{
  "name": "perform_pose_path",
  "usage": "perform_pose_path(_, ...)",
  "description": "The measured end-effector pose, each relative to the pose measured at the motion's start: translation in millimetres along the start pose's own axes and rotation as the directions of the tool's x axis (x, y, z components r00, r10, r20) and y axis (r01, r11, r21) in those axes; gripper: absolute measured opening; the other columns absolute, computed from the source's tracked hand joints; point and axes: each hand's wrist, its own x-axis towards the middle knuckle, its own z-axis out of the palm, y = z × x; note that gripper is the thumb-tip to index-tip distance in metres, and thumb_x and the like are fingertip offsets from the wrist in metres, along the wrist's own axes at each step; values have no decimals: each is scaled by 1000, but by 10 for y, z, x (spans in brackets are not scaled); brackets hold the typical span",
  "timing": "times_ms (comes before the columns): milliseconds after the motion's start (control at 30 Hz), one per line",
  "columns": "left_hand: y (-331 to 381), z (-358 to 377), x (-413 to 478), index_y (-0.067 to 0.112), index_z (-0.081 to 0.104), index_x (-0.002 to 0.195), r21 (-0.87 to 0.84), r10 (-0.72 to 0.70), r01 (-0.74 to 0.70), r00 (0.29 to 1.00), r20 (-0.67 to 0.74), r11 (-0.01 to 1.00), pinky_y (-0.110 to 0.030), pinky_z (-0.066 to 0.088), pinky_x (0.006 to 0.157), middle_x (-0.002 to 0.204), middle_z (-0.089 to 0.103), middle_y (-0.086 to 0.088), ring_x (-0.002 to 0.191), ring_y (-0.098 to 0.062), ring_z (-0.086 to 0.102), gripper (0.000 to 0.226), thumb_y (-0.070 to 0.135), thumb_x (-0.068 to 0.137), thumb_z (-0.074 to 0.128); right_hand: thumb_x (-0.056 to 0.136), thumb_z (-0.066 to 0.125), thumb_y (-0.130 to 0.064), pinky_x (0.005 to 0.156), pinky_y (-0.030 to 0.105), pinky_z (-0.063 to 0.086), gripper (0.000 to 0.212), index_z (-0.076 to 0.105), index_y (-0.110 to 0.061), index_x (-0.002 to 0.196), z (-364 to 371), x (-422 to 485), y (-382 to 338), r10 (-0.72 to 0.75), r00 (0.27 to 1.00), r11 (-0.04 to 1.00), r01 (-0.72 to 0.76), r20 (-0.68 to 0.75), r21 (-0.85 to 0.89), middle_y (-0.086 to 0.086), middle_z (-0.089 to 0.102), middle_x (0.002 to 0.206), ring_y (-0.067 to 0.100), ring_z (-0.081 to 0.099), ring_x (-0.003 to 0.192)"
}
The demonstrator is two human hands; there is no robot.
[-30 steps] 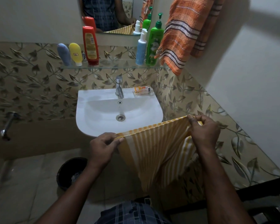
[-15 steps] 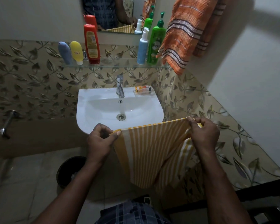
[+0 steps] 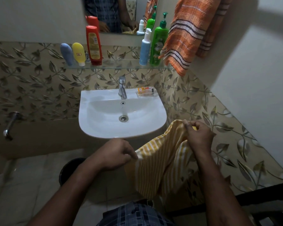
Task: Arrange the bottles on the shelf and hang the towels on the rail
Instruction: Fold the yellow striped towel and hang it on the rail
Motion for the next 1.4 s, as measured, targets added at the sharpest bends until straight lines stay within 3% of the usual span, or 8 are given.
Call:
perform_pose_path(133,198,8,-23,40,84,101,-250,8,6,999,54,968,-31,57,84,101,77,12,92,-8,70,43,19,70,64,99,72,-26,92,39,60,12,83,-22,98,130,-115,13,42,982,977,-79,184,200,-1,81,96,18,75,98)
perform_pose_path(333,351,169,62,31,74,131,190,146,-168,981,124,967,-36,53,92,126,68,4,112,-17,64,57,-1,86,64,102,61,-2,99,43,59,28,81,-19,111,176,-406,-11,-76,903,925,-94,423,367,-1,81,109,16,75,107)
perform_pose_path(633,326,213,68,25,81,103,346,230,-162,960,-163,924,-35,54,69,99,71,5,90,-18,68,13,21,94,73,95,76,-11,96,46,62,34,77,-31,122,179,-539,18,-127,890,931,-45,438,362,1,77,111,20,74,106)
perform_pose_path(767,195,235,120,34,75,100,176,128,-85,959,-253,981,-34,48,80,109,61,16,101,-11,52,10,26,94,75,94,77,-11,95,50,62,27,78,-23,118,204,-632,-44,-89,880,923,-103,467,371,1,80,108,18,76,104)
perform_pose_path(933,157,199,144,44,71,92,-169,14,-76,940,-340,983,-37,53,79,91,71,15,91,-8,65,11,35,92,76,96,74,-9,93,53,62,22,78,-20,114,227,-754,-130,-94,856,924,-116,509,365,1,82,103,19,78,99)
perform_pose_path(1100,187,240,146,37,78,93,-253,0,-126,895,-446,959,-46,59,80,90,76,15,90,-9,70,17,51,85,71,94,75,-7,88,50,64,11,77,-14,103,232,-798,-209,-88,836,910,-154,541,386,7,81,98,27,78,96)
perform_pose_path(1267,236,313,170,32,77,92,-307,-1,-185,855,-519,934,-46,57,81,89,75,14,89,-12,71,8,39,89,74,94,75,-8,72,24,57,5,76,-8,99,194,-797,-290,-130,839,898,-127,529,421,6,80,93,12,75,85)
perform_pose_path(1400,316,345,183,32,75,91,-333,-5,-198,854,-520,922,-42,58,80,87,74,14,89,-12,70,5,34,91,71,95,75,-11,76,31,60,3,76,-10,98,182,-807,-287,-143,850,904,-97,508,417,6,79,93,20,76,89)
